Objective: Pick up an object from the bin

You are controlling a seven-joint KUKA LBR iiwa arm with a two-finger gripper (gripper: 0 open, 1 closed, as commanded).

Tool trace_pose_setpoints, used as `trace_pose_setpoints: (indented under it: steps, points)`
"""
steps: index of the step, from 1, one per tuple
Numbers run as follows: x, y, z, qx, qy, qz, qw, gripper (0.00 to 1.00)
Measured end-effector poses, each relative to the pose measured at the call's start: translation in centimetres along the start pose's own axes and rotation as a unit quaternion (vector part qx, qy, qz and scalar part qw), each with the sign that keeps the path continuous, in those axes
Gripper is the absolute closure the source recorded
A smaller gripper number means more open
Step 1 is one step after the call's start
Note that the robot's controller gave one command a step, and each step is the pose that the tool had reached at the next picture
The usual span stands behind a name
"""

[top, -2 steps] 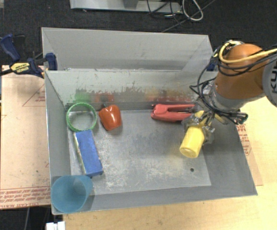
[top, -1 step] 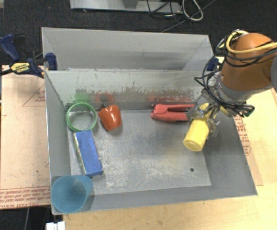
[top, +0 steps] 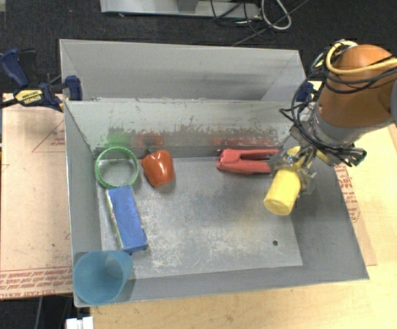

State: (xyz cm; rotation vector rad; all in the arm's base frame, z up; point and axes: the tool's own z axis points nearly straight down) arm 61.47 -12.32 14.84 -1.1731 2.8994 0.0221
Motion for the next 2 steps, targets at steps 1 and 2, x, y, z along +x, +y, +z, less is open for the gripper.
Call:
trace_pose_setpoints:
  steps: [1,2]
  points:
    - [0.0,0.0,-1.3,0.0,0.0,0.0,1.0,1.0]
    - [-0.1,0.1,-2.5,0.0,-0.0007,0.001,1.0,1.0]
